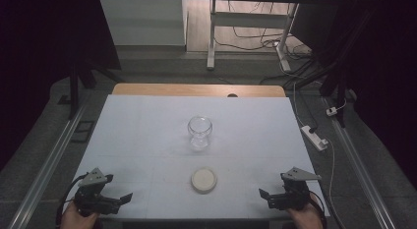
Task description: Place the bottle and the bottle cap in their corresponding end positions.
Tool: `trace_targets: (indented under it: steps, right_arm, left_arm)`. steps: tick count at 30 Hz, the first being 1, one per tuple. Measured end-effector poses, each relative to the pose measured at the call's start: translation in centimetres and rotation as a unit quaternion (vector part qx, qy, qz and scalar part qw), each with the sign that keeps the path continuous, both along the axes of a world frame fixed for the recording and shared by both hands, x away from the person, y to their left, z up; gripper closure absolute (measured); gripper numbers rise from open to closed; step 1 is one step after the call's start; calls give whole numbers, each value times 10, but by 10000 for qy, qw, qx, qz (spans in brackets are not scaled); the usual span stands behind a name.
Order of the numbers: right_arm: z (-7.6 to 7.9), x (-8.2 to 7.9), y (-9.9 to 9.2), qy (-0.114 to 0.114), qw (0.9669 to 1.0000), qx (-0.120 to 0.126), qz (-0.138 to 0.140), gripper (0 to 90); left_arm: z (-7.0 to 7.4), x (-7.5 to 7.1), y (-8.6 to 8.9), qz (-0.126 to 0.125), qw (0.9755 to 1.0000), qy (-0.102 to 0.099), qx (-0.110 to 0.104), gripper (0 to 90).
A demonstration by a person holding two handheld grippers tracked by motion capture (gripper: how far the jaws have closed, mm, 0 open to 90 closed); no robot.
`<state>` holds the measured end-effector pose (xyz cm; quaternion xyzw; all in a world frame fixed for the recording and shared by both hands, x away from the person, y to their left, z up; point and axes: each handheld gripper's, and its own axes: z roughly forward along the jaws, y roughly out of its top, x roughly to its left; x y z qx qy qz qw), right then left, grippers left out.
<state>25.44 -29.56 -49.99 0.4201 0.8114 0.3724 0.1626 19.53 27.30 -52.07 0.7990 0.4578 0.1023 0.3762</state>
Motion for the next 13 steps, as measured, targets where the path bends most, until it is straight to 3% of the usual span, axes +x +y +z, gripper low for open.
trace_targets:
  steps: [8, 13]
  right_arm:
    - [1, -10, -10, 44, 9998, -12, -171, 0]
    - [1, -11, -12, 77, 9998, 25, -186, 0]
  left_arm:
    - [-3, -11, 6, 192, 9995, 126, 202, 0]
    - [-3, -10, 6, 174, 9995, 181, 193, 0]
